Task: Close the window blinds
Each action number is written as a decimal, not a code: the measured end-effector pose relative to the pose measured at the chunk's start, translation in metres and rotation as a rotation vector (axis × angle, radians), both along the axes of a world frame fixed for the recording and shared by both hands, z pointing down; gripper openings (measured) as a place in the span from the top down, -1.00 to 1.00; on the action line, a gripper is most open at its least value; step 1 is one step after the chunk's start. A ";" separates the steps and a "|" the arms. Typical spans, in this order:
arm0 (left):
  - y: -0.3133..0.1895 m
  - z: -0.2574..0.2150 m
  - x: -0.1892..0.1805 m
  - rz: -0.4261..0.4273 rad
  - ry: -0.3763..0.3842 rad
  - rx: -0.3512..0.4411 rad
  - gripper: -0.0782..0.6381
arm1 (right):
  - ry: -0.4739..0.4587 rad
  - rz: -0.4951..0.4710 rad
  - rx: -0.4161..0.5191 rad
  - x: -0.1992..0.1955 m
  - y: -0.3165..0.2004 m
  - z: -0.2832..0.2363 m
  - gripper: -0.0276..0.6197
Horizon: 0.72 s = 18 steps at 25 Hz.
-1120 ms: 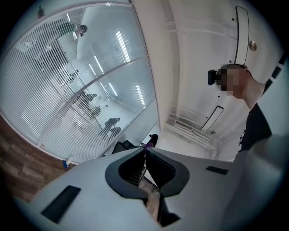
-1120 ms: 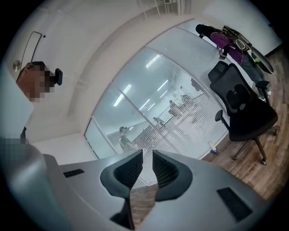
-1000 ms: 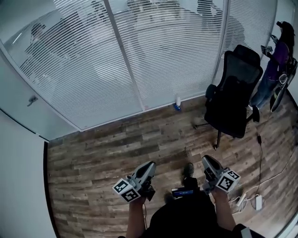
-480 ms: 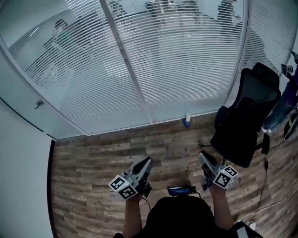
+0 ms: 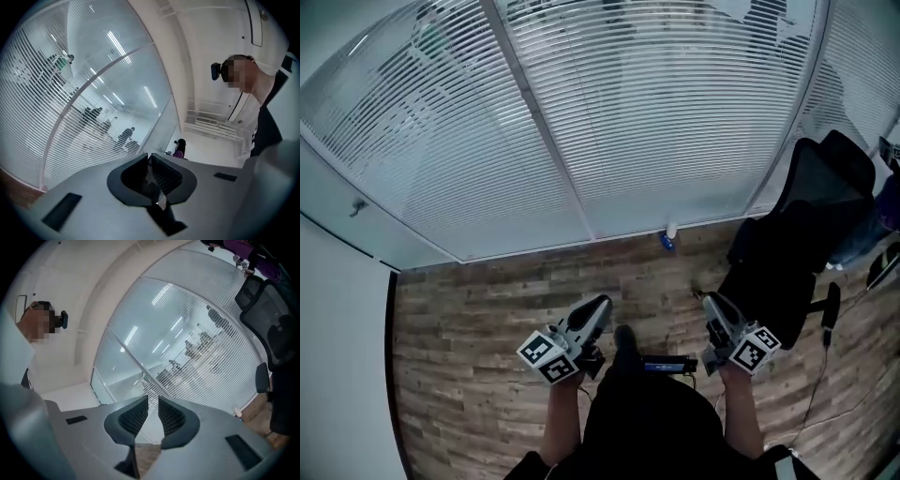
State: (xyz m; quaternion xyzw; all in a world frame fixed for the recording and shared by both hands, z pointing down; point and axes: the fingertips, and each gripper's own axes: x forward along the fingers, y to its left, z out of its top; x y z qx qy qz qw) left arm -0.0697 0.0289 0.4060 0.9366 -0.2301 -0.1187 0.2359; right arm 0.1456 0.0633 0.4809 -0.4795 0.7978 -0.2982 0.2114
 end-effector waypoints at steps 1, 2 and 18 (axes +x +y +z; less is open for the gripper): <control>-0.016 0.001 0.003 0.007 0.011 -0.002 0.74 | 0.006 0.014 0.002 0.004 -0.010 -0.001 0.75; -0.032 0.002 0.005 0.013 0.021 -0.005 0.74 | 0.010 0.031 0.003 0.008 -0.021 -0.003 0.75; -0.184 0.006 -0.008 0.031 0.038 -0.045 0.74 | 0.075 0.064 -0.039 -0.003 -0.151 -0.024 0.75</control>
